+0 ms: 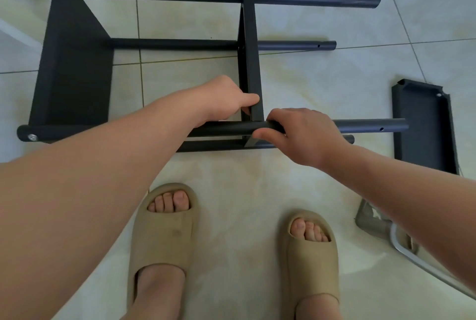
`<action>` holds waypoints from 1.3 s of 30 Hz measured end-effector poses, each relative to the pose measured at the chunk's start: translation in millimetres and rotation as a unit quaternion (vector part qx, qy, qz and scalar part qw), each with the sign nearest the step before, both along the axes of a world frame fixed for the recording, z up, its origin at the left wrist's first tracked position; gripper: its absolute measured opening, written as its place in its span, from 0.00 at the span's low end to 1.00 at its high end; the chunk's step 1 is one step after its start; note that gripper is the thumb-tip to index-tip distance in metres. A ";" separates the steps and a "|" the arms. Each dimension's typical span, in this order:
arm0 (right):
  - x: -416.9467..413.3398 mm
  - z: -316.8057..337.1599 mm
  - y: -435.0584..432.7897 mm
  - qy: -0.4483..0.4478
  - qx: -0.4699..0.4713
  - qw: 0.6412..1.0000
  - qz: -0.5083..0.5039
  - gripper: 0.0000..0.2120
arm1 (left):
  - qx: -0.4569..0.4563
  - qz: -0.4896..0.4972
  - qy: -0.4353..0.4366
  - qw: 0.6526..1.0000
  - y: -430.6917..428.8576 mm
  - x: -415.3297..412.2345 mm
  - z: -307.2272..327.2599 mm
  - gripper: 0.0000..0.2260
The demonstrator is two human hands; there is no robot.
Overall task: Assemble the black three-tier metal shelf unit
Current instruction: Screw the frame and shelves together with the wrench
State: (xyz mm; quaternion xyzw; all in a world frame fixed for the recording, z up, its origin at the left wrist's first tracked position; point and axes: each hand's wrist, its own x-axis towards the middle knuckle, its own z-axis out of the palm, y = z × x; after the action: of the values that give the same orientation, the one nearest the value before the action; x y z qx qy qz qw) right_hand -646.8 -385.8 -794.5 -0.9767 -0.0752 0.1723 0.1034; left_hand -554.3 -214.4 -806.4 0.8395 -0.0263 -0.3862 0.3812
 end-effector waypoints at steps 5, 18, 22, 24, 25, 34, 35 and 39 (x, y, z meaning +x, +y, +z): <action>6.6 0.2 -5.3 0.015 0.040 0.998 -0.045 0.27 | -0.001 -0.009 0.002 1.000 -0.9 0.9 2.7 0.20; 25.0 -10.3 -21.7 -0.042 -0.040 0.991 0.123 0.57 | -0.069 -0.020 0.066 0.995 9.8 -9.9 5.6 0.13; 7.8 -13.0 -24.0 -0.040 -0.020 0.987 0.153 0.56 | -0.087 -0.035 0.118 0.989 12.9 -28.6 5.9 0.11; -4.1 -14.8 -22.0 -0.038 -0.009 0.985 0.167 0.56 | -0.105 -0.042 0.145 0.983 16.7 -38.6 5.9 0.11; -9.5 -15.6 -20.0 -0.040 -0.005 0.985 0.170 0.55 | -0.110 -0.045 0.149 0.982 18.9 -43.3 5.7 0.11; -16.6 -22.6 -13.2 -0.085 -0.002 0.974 0.210 0.51 | -0.123 -0.041 0.170 0.977 25.5 -49.5 6.1 0.10; -16.4 -23.4 -13.3 -0.081 0.006 0.974 0.211 0.51 | -0.124 -0.042 0.175 0.976 25.9 -48.9 5.5 0.10; -13.9 -24.0 -14.0 -0.068 0.036 0.971 0.226 0.49 | -0.137 -0.030 0.195 0.971 28.8 -48.2 0.3 0.12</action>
State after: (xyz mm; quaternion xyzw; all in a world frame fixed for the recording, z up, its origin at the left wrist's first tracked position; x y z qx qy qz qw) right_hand -660.7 -399.8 -818.5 -0.9396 -0.3067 0.1211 0.0918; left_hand -602.5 -185.5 -806.0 0.6867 -0.0299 -0.5463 0.4787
